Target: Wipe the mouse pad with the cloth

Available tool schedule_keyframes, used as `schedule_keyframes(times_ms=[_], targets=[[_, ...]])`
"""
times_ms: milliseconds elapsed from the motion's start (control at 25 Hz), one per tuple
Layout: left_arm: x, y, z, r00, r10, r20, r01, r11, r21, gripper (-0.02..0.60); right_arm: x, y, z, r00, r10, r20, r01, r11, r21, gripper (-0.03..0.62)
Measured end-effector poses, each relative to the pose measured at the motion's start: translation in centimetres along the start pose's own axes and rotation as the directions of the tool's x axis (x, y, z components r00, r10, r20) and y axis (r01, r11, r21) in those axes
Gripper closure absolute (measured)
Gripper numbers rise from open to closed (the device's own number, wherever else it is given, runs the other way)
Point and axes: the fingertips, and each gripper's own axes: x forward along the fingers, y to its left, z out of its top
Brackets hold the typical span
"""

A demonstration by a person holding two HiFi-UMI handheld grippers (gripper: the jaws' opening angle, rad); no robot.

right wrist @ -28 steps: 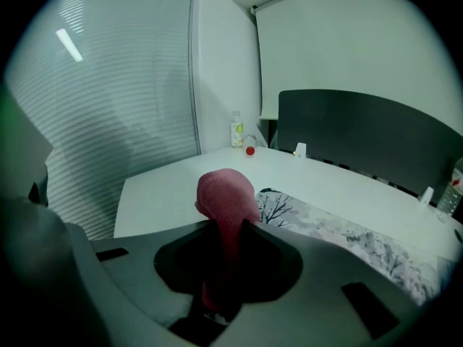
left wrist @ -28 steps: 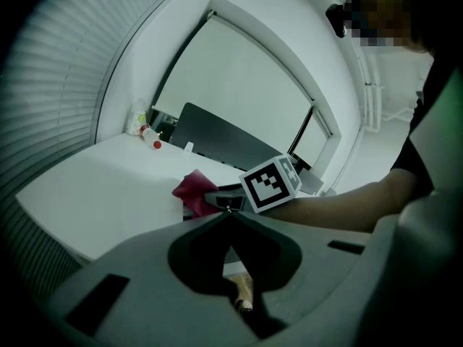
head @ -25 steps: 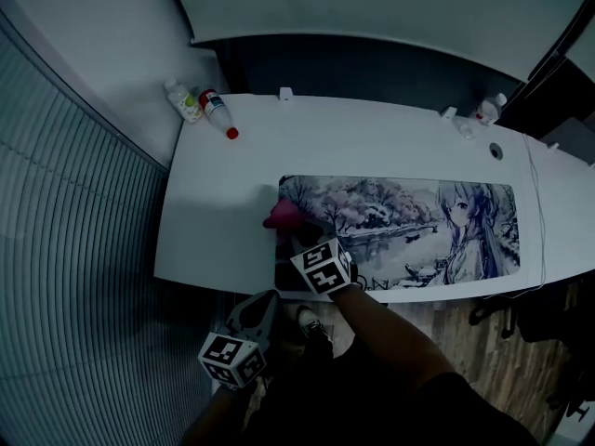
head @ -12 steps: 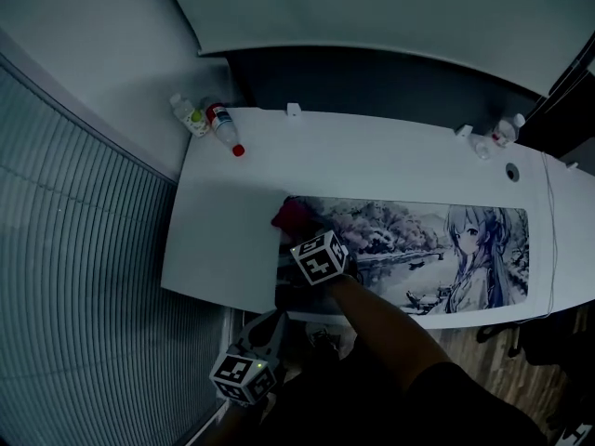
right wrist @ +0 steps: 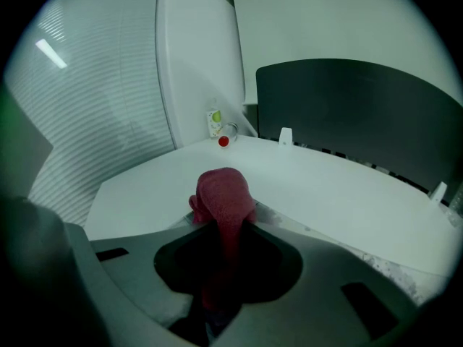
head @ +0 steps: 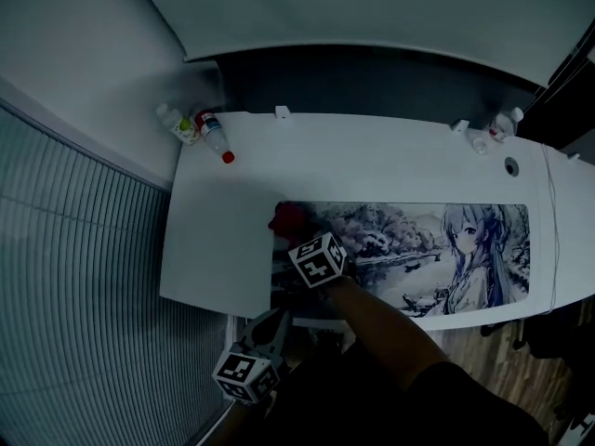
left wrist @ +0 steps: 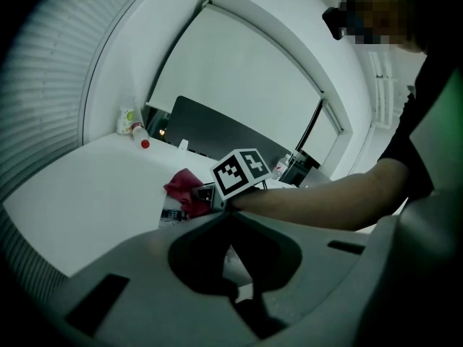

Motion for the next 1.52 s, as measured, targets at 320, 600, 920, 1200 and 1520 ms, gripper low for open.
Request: schedule_keyframes(times_ms=[320, 600, 920, 1200, 1520], targets=[[-0.3, -0.9, -0.6, 0.994, -0.094, -0.057, 0.098, 0.992, 0.082, 0.577, -1.5, -3.9, -1.1, 0.994, -0.113, 0.005, 0.113, 0.991, 0.068, 0.511], [0.2, -1.8, -0.5, 0.986, -0.153, -0.071, 0.162, 0.976, 0.144, 0.577, -3.5, -7.8, -2.5, 0.982, -0.188, -0.002, 0.187, 0.973, 0.136, 0.511], [3.3, -5.4, -0.3, 0.987, -0.15, -0.058, 0.156, 0.98, 0.122, 0.577, -6.8, -12.8, -5.3, 0.978, -0.208, -0.017, 0.208, 0.966, 0.155, 0.511], [6.6, -10.6, -1.4, 0.977, -0.183, -0.11, 0.196, 0.972, 0.129, 0.577, -10.2, -18.0, -8.0, 0.973, -0.232, -0.009, 0.229, 0.955, 0.189, 0.511], [9.6, -14.9, -1.7, 0.965, -0.222, -0.143, 0.243, 0.958, 0.155, 0.577, -14.3, -23.6, -11.3, 0.959, -0.282, -0.025, 0.28, 0.933, 0.228, 0.511]])
